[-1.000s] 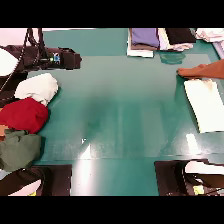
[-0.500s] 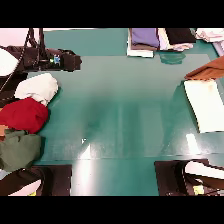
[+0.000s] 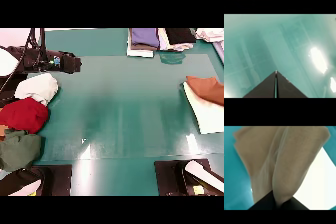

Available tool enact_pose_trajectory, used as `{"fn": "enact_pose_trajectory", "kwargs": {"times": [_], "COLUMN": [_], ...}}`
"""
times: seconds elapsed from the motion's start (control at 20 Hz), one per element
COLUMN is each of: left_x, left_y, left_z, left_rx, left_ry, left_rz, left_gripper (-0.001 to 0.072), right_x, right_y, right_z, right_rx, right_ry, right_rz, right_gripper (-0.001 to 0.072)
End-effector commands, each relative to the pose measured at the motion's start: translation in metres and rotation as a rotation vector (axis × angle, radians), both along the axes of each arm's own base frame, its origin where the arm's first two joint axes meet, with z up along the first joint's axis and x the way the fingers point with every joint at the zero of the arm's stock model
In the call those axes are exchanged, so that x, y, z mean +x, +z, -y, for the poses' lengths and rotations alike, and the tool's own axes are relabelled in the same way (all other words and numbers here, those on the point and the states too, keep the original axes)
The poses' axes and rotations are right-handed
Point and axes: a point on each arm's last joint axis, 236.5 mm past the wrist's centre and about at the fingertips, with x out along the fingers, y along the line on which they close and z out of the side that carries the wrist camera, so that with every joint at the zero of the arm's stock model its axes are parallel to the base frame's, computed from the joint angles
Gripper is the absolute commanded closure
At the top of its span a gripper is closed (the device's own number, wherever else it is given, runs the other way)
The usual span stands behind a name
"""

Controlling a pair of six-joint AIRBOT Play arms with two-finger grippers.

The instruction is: Fold the shirts.

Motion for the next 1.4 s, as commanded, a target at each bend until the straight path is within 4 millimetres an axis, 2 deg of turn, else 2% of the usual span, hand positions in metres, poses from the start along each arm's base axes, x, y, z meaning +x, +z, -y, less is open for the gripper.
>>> {"fn": "enact_pose_trajectory", "kwargs": {"times": [0.0,0.05,0.15,0.2,0.25,0.35,0.4,0.45,0.55,0.6,0.7,0.8,0.85,0.9,1.0,1.05,1.2,1.35], "left_x": [-0.001,-0.001,-0.001,-0.001,-0.001,0.0,0.0,0.001,0.0,-0.002,-0.001,0.002,0.004,0.006,0.008,0.01,0.01,0.01], "left_y": [-0.001,-0.001,-0.001,-0.001,-0.001,-0.001,0.0,0.001,-0.001,-0.004,-0.003,0.002,0.004,0.006,0.01,0.012,0.013,0.013], "left_z": [0.0,0.0,0.0,0.0,0.0,0.0,0.0,0.0,-0.001,-0.002,-0.002,-0.001,0.0,0.0,0.0,0.0,0.0,0.0], "left_rx": [0.004,0.004,0.004,0.004,0.004,0.003,0.0,-0.001,0.01,0.021,0.016,0.002,-0.004,-0.009,-0.018,-0.023,-0.024,-0.024], "left_ry": [-0.002,-0.002,-0.002,-0.002,-0.002,-0.002,0.0,0.001,0.001,-0.002,-0.001,0.004,0.008,0.01,0.014,0.017,0.017,0.017], "left_rz": [-0.002,-0.002,-0.003,-0.003,-0.003,-0.002,0.001,0.005,0.002,-0.012,-0.007,0.014,0.025,0.034,0.05,0.059,0.062,0.061], "left_gripper": [0.0679,0.0679,0.0679,0.0679,0.0679,0.0679,0.0679,0.0679,0.0679,0.0679,0.0679,0.0679,0.0679,0.0679,0.0679,0.0679,0.0679,0.0679], "right_x": [-0.056,-0.067,-0.086,-0.087,-0.077,-0.036,-0.009,0.018,0.055,0.07,0.088,0.093,0.093,0.091,0.087,0.084,0.08,0.079], "right_y": [-0.049,-0.056,-0.056,-0.048,-0.034,0.007,0.032,0.057,0.092,0.107,0.127,0.133,0.134,0.132,0.124,0.117,0.101,0.087], "right_z": [0.001,0.005,0.014,0.016,0.018,0.005,-0.013,-0.038,-0.097,-0.133,-0.205,-0.271,-0.299,-0.325,-0.364,-0.378,-0.408,-0.42], "right_rx": [0.084,0.103,0.131,0.139,0.137,0.132,0.114,0.101,0.06,0.041,0.039,0.066,0.082,0.096,0.073,0.057,0.043,0.064], "right_ry": [-0.104,-0.141,-0.205,-0.218,-0.214,-0.132,-0.046,0.047,0.239,0.345,0.537,0.71,0.784,0.858,1.0,1.055,1.145,1.176], "right_rz": [-0.097,-0.108,-0.116,-0.098,-0.047,0.103,0.183,0.254,0.332,0.368,0.428,0.451,0.45,0.443,0.42,0.396,0.349,0.309], "right_gripper": [0.0233,0.0111,0.0103,0.0104,0.0106,0.0115,0.0115,0.0115,0.0115,0.0115,0.0121,0.0212,0.0213,0.0295,0.0608,0.0697,0.0697,0.0697]}}
